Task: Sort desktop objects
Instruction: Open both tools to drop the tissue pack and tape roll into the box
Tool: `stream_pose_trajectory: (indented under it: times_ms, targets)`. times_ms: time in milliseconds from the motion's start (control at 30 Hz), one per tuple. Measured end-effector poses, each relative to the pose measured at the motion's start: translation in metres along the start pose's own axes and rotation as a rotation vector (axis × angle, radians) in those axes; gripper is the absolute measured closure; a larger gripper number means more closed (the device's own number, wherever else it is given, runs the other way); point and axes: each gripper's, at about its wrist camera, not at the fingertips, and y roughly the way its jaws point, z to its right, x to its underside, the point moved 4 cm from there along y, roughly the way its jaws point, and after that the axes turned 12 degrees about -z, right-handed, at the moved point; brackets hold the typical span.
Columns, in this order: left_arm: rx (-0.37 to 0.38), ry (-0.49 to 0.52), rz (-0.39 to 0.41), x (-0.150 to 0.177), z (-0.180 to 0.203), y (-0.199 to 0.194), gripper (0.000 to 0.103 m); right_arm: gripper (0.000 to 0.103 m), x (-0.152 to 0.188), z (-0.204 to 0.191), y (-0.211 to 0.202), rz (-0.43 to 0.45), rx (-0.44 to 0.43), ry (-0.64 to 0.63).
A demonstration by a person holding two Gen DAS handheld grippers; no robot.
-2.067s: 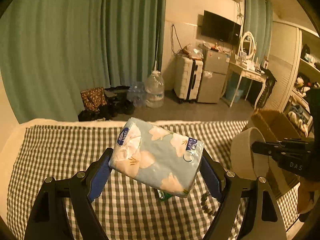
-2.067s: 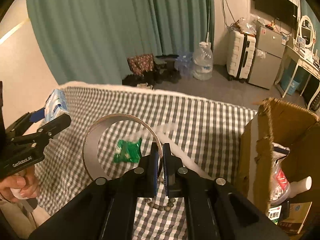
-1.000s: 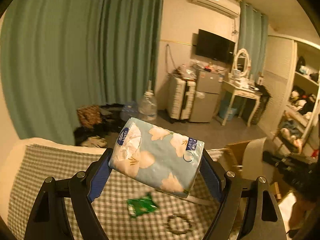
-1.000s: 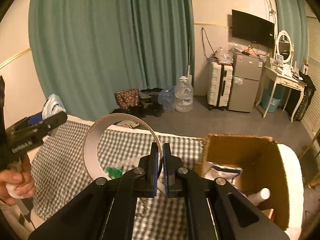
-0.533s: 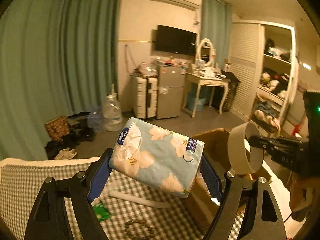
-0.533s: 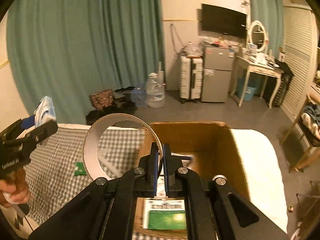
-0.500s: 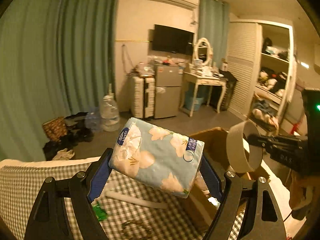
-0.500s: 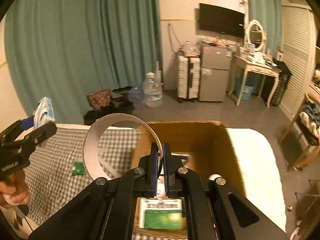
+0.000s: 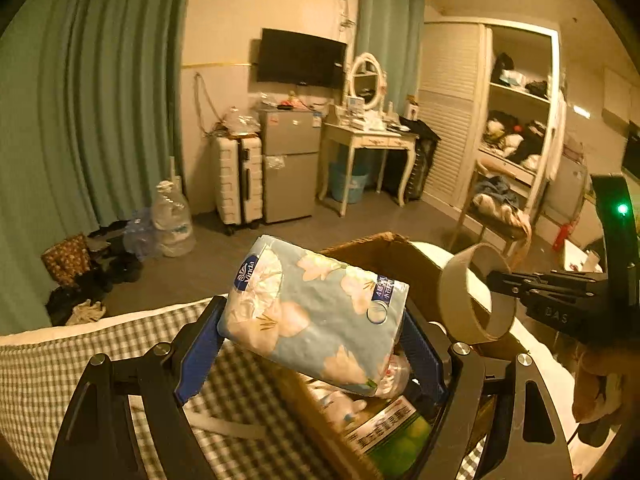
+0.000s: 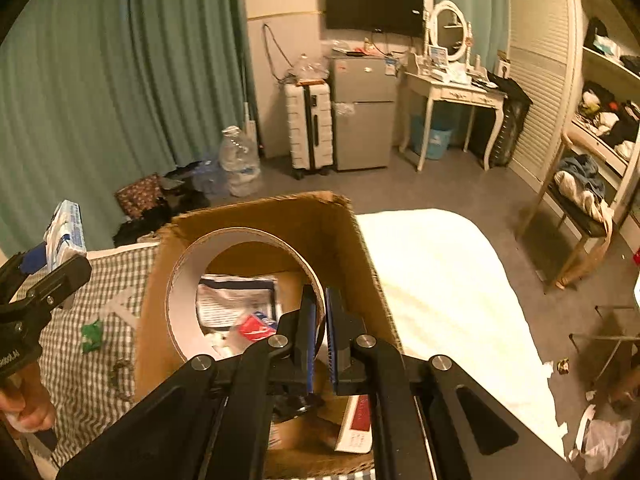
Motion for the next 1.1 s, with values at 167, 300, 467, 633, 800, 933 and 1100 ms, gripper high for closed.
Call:
stream_pose_trajectory:
  times_ms: [167, 300, 467, 633, 800, 933, 1100]
  targets:
    - [0.08, 0.014, -0.081, -0.003, 0.014, 0.039, 0.019, 0.098, 0.002, 0.012, 0.017, -0.024, 0.032, 0.036]
    - [0.066, 0.051, -0.125, -0.006, 0.026, 0.064, 0.019, 0.096, 0.008, 0.02, 0.032, -0.078, 0.038, 0.07]
    - [0.041, 0.091, -0.135, -0.005, 0.033, 0.074, 0.019, 0.096, 0.01, 0.022, 0.04, -0.101, 0.054, 0.067]
    - [0.032, 0.12, -0.193, -0.002, 0.036, 0.085, 0.018, 0.091, 0.009, 0.02, 0.043, -0.126, 0.064, 0.044]
    - [0.026, 0.083, -0.225, -0.004, 0.029, 0.08, 0.013, 0.08, 0.013, 0.019, 0.039, -0.142, 0.049, 0.044]
    - [0.041, 0.061, -0.212, -0.009, 0.022, 0.069, 0.003, 0.057, 0.012, 0.009, 0.029, -0.132, 0.03, 0.028]
    - [0.034, 0.045, -0.187, -0.02, 0.02, 0.05, 0.002, 0.049, 0.008, -0.003, 0.01, -0.089, 0.028, 0.003]
